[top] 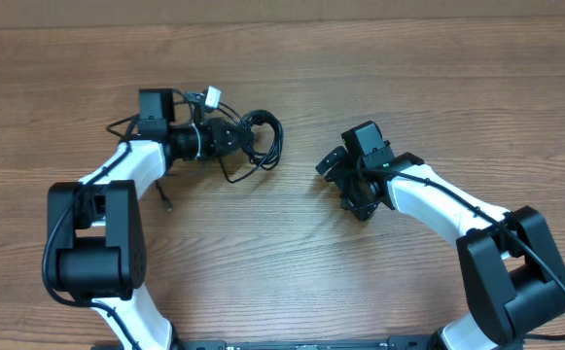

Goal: Untangle cables

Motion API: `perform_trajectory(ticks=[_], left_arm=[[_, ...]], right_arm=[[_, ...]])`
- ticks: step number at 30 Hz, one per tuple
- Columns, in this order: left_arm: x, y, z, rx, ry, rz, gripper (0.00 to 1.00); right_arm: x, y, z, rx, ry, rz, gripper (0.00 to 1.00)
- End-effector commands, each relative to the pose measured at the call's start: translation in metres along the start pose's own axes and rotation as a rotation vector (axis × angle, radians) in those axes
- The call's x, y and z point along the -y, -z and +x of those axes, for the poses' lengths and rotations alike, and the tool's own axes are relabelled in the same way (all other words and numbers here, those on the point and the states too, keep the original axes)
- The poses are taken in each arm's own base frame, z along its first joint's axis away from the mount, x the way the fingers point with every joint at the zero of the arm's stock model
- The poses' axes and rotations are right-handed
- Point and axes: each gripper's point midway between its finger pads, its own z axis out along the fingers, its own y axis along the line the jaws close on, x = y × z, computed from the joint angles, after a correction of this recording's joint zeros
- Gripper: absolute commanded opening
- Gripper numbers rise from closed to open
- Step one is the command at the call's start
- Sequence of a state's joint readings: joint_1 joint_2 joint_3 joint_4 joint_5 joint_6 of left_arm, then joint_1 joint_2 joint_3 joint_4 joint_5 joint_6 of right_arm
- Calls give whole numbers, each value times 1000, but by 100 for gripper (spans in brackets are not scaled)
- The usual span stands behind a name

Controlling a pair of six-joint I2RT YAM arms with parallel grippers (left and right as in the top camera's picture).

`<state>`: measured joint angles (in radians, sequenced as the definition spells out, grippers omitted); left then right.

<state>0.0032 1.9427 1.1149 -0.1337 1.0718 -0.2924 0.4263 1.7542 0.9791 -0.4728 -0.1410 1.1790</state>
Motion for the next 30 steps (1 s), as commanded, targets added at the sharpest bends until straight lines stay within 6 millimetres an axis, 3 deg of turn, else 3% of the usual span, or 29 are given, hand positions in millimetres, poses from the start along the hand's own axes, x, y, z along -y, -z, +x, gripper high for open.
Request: perform_trajectory(ticks=[1, 6, 8, 15, 16, 18, 20, 24, 27, 30], left_arm=[[36, 5, 12, -50, -143, 231, 4], [11, 0, 11, -39, -149, 85, 4], [3, 0, 12, -39, -147, 39, 4], [1, 0, 13, -42, -148, 32, 4], [1, 1, 13, -39, -131, 31, 5], [0, 3, 10, -29, -95, 29, 4], [-1, 5, 6, -16, -55, 28, 4], [0, 8, -7, 21, 37, 33, 4], [0, 10, -14, 43, 181, 39, 4], [-1, 13, -16, 49, 316, 43, 4]], right_arm=[[1, -4, -4, 21, -2, -5, 100], [-9, -4, -7, 33, 5, -46, 100], [-3, -4, -3, 11, 46, -22, 100], [3, -4, 0, -5, 144, 0, 100], [-3, -2, 7, -47, 218, -33, 96], [-26, 5, 25, -144, 382, -161, 73], [-47, 18, 42, -223, 485, -285, 62], [-77, 55, 71, -306, 672, -490, 61], [-86, 80, 86, -307, 778, -568, 64], [-89, 86, 98, -305, 810, -578, 67]])
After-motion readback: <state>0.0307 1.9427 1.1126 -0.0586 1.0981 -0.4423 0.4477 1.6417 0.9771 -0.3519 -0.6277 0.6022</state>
